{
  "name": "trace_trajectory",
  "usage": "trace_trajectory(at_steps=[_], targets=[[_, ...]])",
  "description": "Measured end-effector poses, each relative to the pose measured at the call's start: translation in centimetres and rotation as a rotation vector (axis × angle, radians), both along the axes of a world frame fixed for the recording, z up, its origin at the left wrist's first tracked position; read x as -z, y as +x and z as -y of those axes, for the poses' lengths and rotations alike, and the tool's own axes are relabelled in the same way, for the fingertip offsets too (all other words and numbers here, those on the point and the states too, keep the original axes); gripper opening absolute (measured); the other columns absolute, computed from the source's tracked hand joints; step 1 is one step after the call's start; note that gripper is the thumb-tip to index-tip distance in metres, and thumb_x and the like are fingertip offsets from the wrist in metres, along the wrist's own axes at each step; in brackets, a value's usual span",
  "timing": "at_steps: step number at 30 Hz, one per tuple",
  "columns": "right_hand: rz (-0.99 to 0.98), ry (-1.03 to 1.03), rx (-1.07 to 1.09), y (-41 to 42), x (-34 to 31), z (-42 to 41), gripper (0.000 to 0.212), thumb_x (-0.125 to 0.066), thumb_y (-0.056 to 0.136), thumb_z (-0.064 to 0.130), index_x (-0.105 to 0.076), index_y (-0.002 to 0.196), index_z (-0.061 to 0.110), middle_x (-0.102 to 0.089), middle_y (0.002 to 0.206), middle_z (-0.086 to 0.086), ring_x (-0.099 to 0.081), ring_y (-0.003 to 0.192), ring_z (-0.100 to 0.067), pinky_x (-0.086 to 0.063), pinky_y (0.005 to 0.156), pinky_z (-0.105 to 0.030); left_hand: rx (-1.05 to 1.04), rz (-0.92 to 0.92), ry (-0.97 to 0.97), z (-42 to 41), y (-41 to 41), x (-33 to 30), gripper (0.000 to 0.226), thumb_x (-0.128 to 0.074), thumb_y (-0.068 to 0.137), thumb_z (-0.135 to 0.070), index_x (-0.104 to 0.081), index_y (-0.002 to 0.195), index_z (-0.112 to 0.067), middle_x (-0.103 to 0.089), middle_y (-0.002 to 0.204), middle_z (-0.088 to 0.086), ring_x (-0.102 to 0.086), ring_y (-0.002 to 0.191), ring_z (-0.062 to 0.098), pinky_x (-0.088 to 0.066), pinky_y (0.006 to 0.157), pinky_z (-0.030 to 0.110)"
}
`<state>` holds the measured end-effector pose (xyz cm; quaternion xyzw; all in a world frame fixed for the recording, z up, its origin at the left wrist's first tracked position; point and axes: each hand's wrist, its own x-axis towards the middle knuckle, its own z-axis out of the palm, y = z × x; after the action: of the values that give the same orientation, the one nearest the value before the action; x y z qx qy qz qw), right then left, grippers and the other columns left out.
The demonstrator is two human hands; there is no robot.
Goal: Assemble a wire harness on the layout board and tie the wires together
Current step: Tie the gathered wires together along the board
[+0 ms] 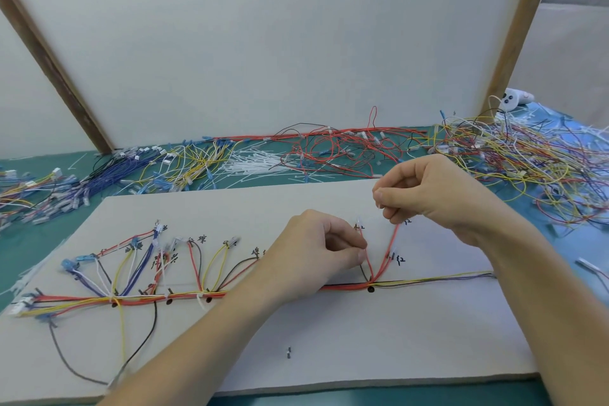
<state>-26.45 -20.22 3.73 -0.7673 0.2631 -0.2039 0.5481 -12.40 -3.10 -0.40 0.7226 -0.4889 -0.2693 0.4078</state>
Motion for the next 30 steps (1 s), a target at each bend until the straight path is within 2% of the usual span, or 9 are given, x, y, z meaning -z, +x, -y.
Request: trace_trajectory(at_steps=[2, 7, 10, 13, 18, 22, 26, 28, 30], targets=[[-0.011, 0.008, 0.013, 0.0, 0.1, 0.1, 0.003, -0.079, 0.086, 0.001, -0.076, 0.085, -0.001, -0.075, 0.071, -0.016, -0.07, 0.06, -0.018, -0.056, 0.054, -0.022, -0.01, 0.021, -0.01, 0.0, -0.1, 0.0, 0.003, -0.08, 0.087, -0.024, -0.081, 0.088, -0.027, -0.075, 0.07, -0.014, -0.055, 0.052, -0.006, -0.036, 0.05, 0.007], [-0.078, -0.07, 0.045, 0.1, 0.6, 0.3, 0.005, -0.08, 0.085, 0.004, -0.077, 0.081, 0.005, -0.076, 0.071, -0.014, -0.072, 0.062, -0.021, -0.063, 0.06, -0.031, 0.005, 0.128, -0.022, -0.4, -0.2, 0.0, 0.013, -0.078, 0.085, -0.016, -0.08, 0.089, -0.028, -0.072, 0.076, -0.02, -0.062, 0.065, -0.004, -0.043, 0.061, 0.008], [-0.107, -0.1, 0.051, 0.3, 0.9, 0.1, 0.007, -0.079, 0.085, 0.002, -0.076, 0.079, 0.004, -0.075, 0.068, -0.013, -0.072, 0.061, -0.02, -0.063, 0.059, -0.03, 0.048, 0.201, 0.03, -0.8, -0.1, -0.4, 0.014, -0.076, 0.086, -0.019, -0.079, 0.09, -0.032, -0.073, 0.081, -0.018, -0.063, 0.068, 0.0, -0.05, 0.063, 0.015], [-0.133, -0.084, 0.036, 0.5, 1.1, -0.2, 0.007, -0.079, 0.085, 0.001, -0.074, 0.08, 0.001, -0.074, 0.067, -0.014, -0.072, 0.058, -0.018, -0.06, 0.055, -0.025, 0.101, 0.278, 0.086, -1.2, -0.1, -1.0, 0.008, -0.076, 0.085, -0.028, -0.078, 0.091, -0.034, -0.073, 0.088, -0.015, -0.064, 0.084, 0.003, -0.055, 0.076, 0.026], [-0.232, -0.136, -0.022, 0.5, 1.1, -0.7, 0.006, -0.08, 0.083, 0.005, -0.075, 0.08, 0.004, -0.075, 0.064, -0.012, -0.069, 0.051, -0.011, -0.056, 0.051, -0.02, 0.176, 0.522, 0.128, -1.9, -0.4, -1.6, 0.018, -0.075, 0.084, -0.051, -0.076, 0.095, -0.037, -0.06, 0.111, -0.022, -0.047, 0.113, 0.006, -0.041, 0.098, 0.033], [-0.264, -0.143, -0.085, 0.5, 1.2, -0.7, 0.006, -0.08, 0.084, 0.007, -0.075, 0.08, 0.007, -0.076, 0.067, -0.012, -0.069, 0.055, -0.013, -0.053, 0.051, -0.019, 0.118, 0.694, 0.128, -2.5, -0.7, -1.6, 0.022, -0.074, 0.083, -0.057, -0.073, 0.096, -0.039, -0.046, 0.14, -0.021, -0.023, 0.141, 0.009, -0.019, 0.109, 0.033], [-0.286, -0.14, -0.139, 0.6, 1.2, -0.8, 0.005, -0.079, 0.083, 0.007, -0.076, 0.08, 0.009, -0.076, 0.069, -0.012, -0.071, 0.059, -0.015, -0.053, 0.051, -0.02, 0.099, 0.861, 0.125, -3.1, -0.9, -1.6, 0.028, -0.068, 0.083, -0.064, -0.07, 0.1, -0.041, -0.029, 0.157, -0.019, 0.001, 0.153, 0.011, 0.003, 0.123, 0.05], [-0.287, -0.14, -0.15, 0.5, 1.3, -0.8, 0.006, -0.079, 0.083, 0.007, -0.076, 0.079, 0.01, -0.076, 0.069, -0.012, -0.07, 0.059, -0.017, -0.052, 0.05, -0.021, 0.11, 0.906, 0.08, -3.3, -0.9, -1.6, 0.03, -0.067, 0.084, -0.064, -0.069, 0.102, -0.04, -0.035, 0.152, -0.02, -0.006, 0.152, 0.011, 0.006, 0.123, 0.051], [-0.287, -0.142, -0.162, 0.5, 1.2, -0.9, 0.007, -0.08, 0.082, 0.006, -0.077, 0.076, 0.01, -0.075, 0.068, -0.012, -0.068, 0.059, -0.018, -0.05, 0.049, -0.022, 0.126, 0.876, 0.027, -3.4, -0.9, -1.5, 0.029, -0.067, 0.086, -0.061, -0.07, 0.104, -0.039, -0.049, 0.135, -0.024, -0.026, 0.14, 0.005, 0.0, 0.121, 0.047]])
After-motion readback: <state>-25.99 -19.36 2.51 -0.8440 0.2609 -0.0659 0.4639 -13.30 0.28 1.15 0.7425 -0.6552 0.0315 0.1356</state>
